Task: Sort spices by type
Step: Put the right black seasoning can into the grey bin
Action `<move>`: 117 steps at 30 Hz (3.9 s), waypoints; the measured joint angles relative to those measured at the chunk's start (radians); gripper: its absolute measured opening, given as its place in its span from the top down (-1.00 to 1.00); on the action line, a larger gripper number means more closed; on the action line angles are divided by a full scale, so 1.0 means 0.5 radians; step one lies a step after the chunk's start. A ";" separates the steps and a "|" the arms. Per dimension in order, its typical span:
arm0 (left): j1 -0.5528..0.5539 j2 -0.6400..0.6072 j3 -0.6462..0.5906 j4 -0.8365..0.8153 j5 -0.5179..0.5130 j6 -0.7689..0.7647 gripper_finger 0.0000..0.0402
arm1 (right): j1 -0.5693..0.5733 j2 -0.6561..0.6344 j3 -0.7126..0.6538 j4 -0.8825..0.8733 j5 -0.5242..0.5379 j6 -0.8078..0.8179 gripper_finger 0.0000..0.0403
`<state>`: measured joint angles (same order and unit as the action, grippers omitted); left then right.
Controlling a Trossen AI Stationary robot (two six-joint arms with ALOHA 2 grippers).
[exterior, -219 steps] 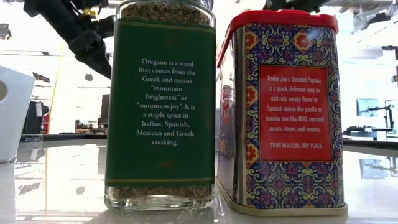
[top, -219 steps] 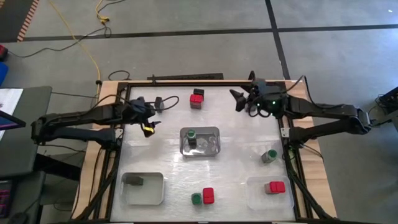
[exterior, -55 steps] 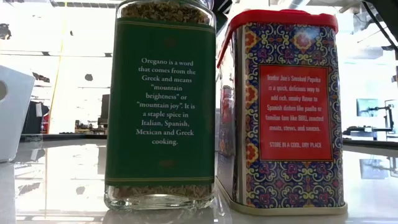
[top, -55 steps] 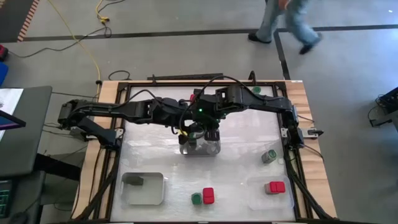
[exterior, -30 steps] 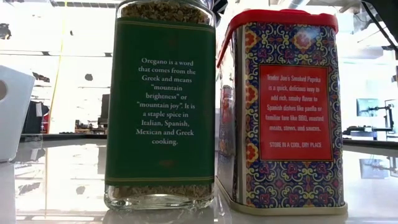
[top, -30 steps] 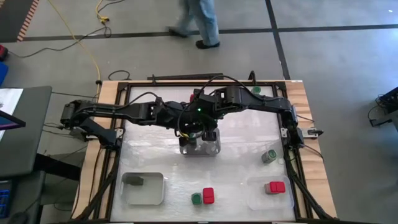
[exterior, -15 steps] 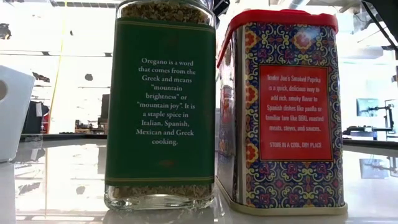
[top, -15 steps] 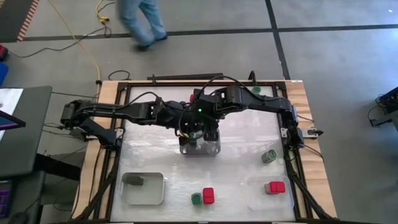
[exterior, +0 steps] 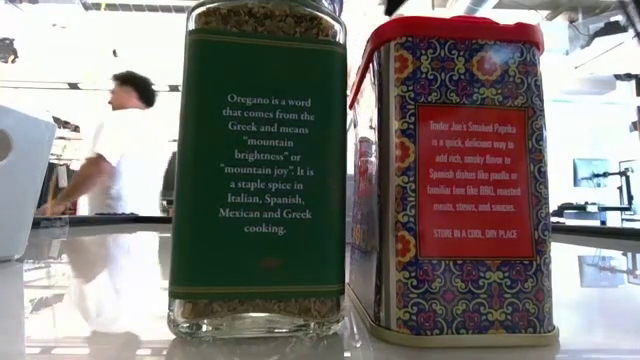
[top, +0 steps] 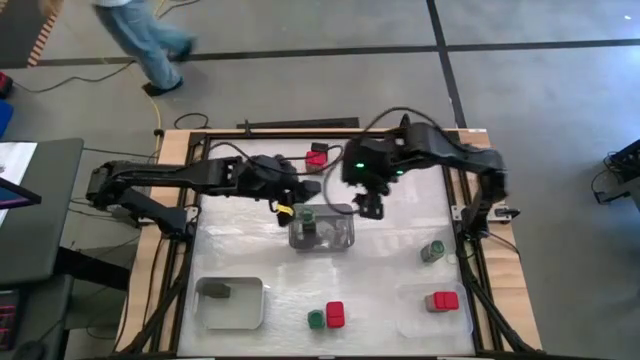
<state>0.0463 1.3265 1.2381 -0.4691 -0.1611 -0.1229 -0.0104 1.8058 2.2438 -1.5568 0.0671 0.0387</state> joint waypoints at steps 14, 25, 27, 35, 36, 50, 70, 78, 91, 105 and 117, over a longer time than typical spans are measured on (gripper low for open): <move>-0.069 -0.993 -0.763 0.378 -0.270 -0.321 0.41 | 0.230 -0.977 -1.749 1.343 0.290 0.668 -0.45; -0.075 -1.371 -1.401 1.293 -0.224 -0.348 0.40 | 0.182 -0.692 -2.593 4.150 0.395 0.533 -0.45; -0.075 -1.371 -1.405 1.306 -0.184 -0.347 0.40 | 0.140 -0.529 -2.487 4.240 0.360 0.432 -0.45; -0.075 -1.376 -1.396 1.367 -0.044 -0.216 0.40 | 0.012 -0.070 -1.812 3.785 0.181 0.397 -0.45; -0.075 -1.376 -1.396 1.371 -0.029 -0.196 0.40 | 0.002 -0.032 -1.736 3.725 0.180 0.390 -0.45; -0.069 -1.409 -1.393 1.422 0.070 -0.064 0.40 | -0.030 0.134 -1.393 3.508 -0.085 0.265 -0.45; -0.069 -1.295 -1.390 1.559 0.062 -0.092 0.40 | -0.033 0.132 -1.393 3.562 -0.138 0.255 -0.24; -0.070 -1.267 -1.390 1.558 0.067 -0.114 0.40 | -0.033 0.131 -1.393 3.527 -0.160 0.249 0.28; -0.070 -1.267 -1.390 1.544 0.067 -0.114 0.40 | -0.033 0.130 -1.393 3.524 -0.152 0.251 0.25; -0.068 -1.269 -1.392 1.559 0.008 -0.093 0.09 | -0.034 0.135 -1.393 3.458 -0.130 0.256 0.26; -0.064 -1.309 -1.390 1.489 0.069 -0.164 -0.06 | -0.061 0.109 -1.393 3.339 -0.145 0.220 0.27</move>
<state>0.0142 0.6719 0.5430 0.2752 -0.1265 -0.2050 -0.0410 1.8601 1.5475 0.1125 -0.0055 0.1485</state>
